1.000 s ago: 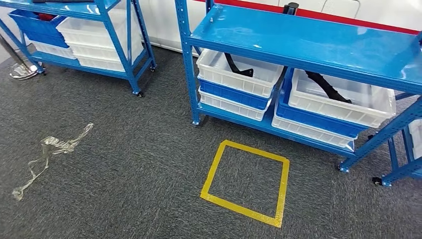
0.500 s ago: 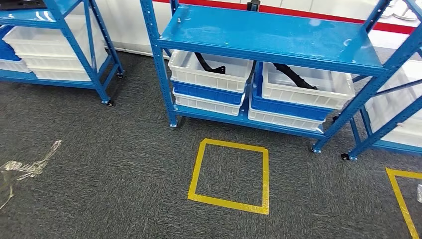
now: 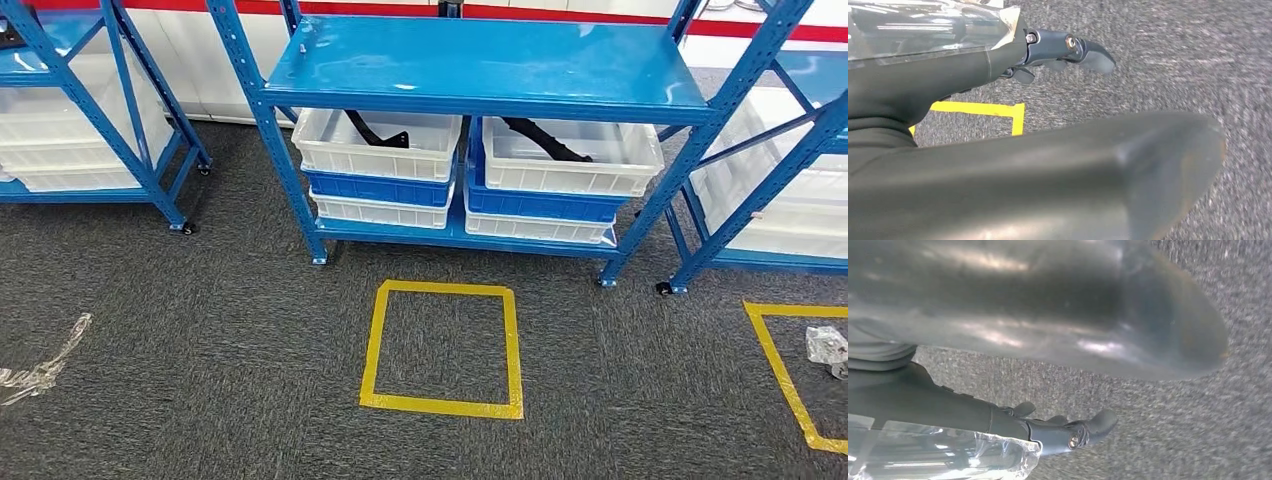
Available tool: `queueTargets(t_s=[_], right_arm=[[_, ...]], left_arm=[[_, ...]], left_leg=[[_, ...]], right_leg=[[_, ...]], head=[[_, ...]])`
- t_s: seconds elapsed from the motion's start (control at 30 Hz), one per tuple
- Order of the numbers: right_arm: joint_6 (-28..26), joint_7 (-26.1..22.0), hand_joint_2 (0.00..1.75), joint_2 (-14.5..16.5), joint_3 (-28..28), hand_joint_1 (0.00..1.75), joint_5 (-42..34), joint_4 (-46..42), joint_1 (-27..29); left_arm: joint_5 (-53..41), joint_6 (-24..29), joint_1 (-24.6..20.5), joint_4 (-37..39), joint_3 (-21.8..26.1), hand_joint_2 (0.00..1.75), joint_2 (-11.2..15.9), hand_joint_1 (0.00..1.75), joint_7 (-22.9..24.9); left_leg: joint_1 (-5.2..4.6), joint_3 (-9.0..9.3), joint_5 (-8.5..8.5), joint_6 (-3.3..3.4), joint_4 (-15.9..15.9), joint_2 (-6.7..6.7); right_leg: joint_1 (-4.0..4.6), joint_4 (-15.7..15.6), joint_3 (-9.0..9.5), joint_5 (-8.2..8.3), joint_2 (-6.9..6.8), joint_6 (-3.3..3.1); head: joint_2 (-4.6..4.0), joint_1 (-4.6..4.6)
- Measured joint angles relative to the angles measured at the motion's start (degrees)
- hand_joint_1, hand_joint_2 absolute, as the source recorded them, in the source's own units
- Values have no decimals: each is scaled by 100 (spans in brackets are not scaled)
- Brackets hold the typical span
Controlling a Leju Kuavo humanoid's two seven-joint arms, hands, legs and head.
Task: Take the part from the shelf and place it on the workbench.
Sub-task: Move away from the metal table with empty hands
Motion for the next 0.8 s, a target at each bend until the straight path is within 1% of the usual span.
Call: queueTargets(t_s=[0.03, 0.07, 0.1, 0.13, 0.17, 0.2, 0.23, 0.27, 0.3, 0.33, 0.37, 0.4, 0.43, 0.47, 0.5, 0.53, 0.57, 0.6, 0.63, 0.67, 0.7, 0.73, 0.77, 0.8], right_arm=[[1, 0, 0, 2, 0, 0, 0, 0, -6], [5, 0, 0, 4, 0, 0, 0, 0, -10], [13, 0, 0, 6, 0, 0, 3, 0, -11], [21, 1, 0, 7, 0, 0, 6, 1, -17], [29, 1, 0, 7, 0, 0, 9, 1, -18], [33, 1, 0, 6, 0, 0, 12, 1, -19], [34, 1, 0, 4, 0, 0, 14, 1, -21], [34, 0, 0, 1, 0, 0, 15, 0, -15], [34, 0, 0, -5, 0, 0, 17, 0, -6], [32, 0, 0, -5, 0, 0, 25, 1, -1], [27, 0, 0, -4, 0, 0, 37, 1, -6], [22, 0, 0, -1, 0, 0, 51, 2, -16], [17, 1, 0, 4, 0, 0, 67, 2, -26], [14, 2, 0, 4, 0, 0, 78, 2, -29], [14, 6, 0, 1, 0, 0, 83, 2, -21], [13, 11, 0, -3, 0, 0, 86, 2, -9], [12, 15, 0, -7, 0, 0, 87, 2, 1], [11, 19, 0, -11, 0, 0, 91, 2, 5], [10, 20, 0, -9, 0, 0, 95, 2, 3], [9, 20, 0, -6, 0, 0, 99, 2, -2], [9, 20, 0, 0, 0, 0, 103, 2, -3], [9, 21, 0, 5, 0, 0, 104, 2, -1], [9, 22, 0, 7, 0, 0, 104, 2, 2], [8, 23, 0, 9, 0, 0, 104, 2, 5]], left_arm=[[0, 0, 0, 0, 0, 0, 0, 0, -1], [1, 0, 10, 0, 1, 0, 1, 0, -2], [3, 1, 21, 0, 2, 0, 4, 0, -5], [5, 2, 32, 0, 4, 0, 7, 0, -8], [7, 4, 43, 0, 7, 0, 10, 0, -11], [9, 6, 46, 1, 8, 0, 13, 0, -14], [9, 7, 47, 1, 9, 0, 13, 0, -16], [9, 8, 49, 2, 10, 0, 11, 0, -19], [10, 10, 47, 2, 10, 0, 8, 0, -20], [10, 13, 43, 2, 11, 0, 6, 0, -24], [10, 16, 43, 2, 11, 0, 4, 0, -26], [9, 18, 44, 2, 11, 0, 4, 0, -28], [8, 19, 50, 2, 11, 0, 4, 0, -31], [6, 18, 55, 2, 11, 0, 4, 0, -31], [4, 17, 58, 2, 11, 0, 4, 0, -31], [-1, 14, 59, 2, 11, 0, 4, 0, -30], [-4, 10, 57, 2, 11, 0, 2, 0, -30], [-9, 5, 54, 2, 11, 0, -1, 0, -27], [-13, 0, 51, 2, 11, 0, -1, 0, -25], [-15, -2, 47, 2, 11, 0, -1, 0, -22], [-17, -2, 44, 2, 11, 0, 1, 0, -20], [-20, -2, 43, 2, 11, 0, 4, 0, -20], [-23, -2, 44, 2, 11, 0, 6, 0, -19], [-32, -5, 45, 2, 11, 0, 7, 0, -17]], left_leg=[[7, -104, -147, -8, 237, -151], [14, -328, -361, -17, 689, -317], [28, -401, -327, -7, 771, -566], [40, -458, -301, 9, 794, -842], [43, -415, -133, 29, 594, -956], [38, -252, 103, 53, 178, -1046], [18, -238, 93, 72, 130, -1038], [5, -237, 104, 104, 122, -981], [2, -227, 124, 146, 95, -929], [3, -213, 144, 197, 65, -873], [11, -203, 163, 237, 35, -813], [10, -199, 169, 260, 23, -754], [5, -202, 168, 274, 18, -698], [4, -208, 167, 276, 19, -647], [6, -213, 166, 275, 21, -607], [12, -214, 164, 272, 22, -580], [21, -207, 159, 262, 24, -560], [28, -197, 150, 244, 28, -548], [21, -188, 135, 214, 38, -539], [7, -180, 117, 180, 47, -534], [-13, -176, 96, 157, 57, -531], [-30, -174, 91, 177, 65, -531], [-33, -171, 91, 218, 63, -532], [-30, -167, 95, 266, 58, -534]], right_leg=[[0, -1, -2, 2, 41, -35], [8, -1, -6, 3, 123, -72], [21, 3, -4, 4, 289, -105], [59, 23, -10, 2, 465, -127], [79, 34, -21, 4, 618, -105], [88, 45, -35, 10, 739, -72], [89, 44, -59, 22, 791, -32], [79, 30, -87, 37, 833, 10], [68, 43, -113, 39, 801, 39], [73, 119, -165, -3, 672, 54], [79, 313, -269, -105, 514, 50], [75, 605, -409, -246, 351, 31], [81, 982, -593, -414, 247, 15], [73, 1346, -764, -548, 230, 16], [65, 1576, -863, -612, 227, 38], [53, 1607, -855, -596, 223, 82], [35, 1393, -723, -498, 212, 142], [14, 1003, -497, -359, 189, 203], [-1, 588, -267, -236, 152, 243], [-5, 269, -84, -145, 131, 245], [-23, 89, 20, -100, 118, 225], [-26, 35, 53, -89, 119, 193], [-25, 30, 64, -77, 134, 166], [-29, 28, 63, -74, 137, 158]], head=[[0, -9], [0, -19], [0, -29], [0, -40], [0, -37], [0, -36], [0, -34], [0, -31], [0, -33], [0, -18], [0, -2], [0, 13], [0, 28], [0, 30], [0, 29], [0, 32], [0, 33], [0, 33], [0, 42], [0, 44], [0, 34], [0, 24], [0, 7], [0, -4]])
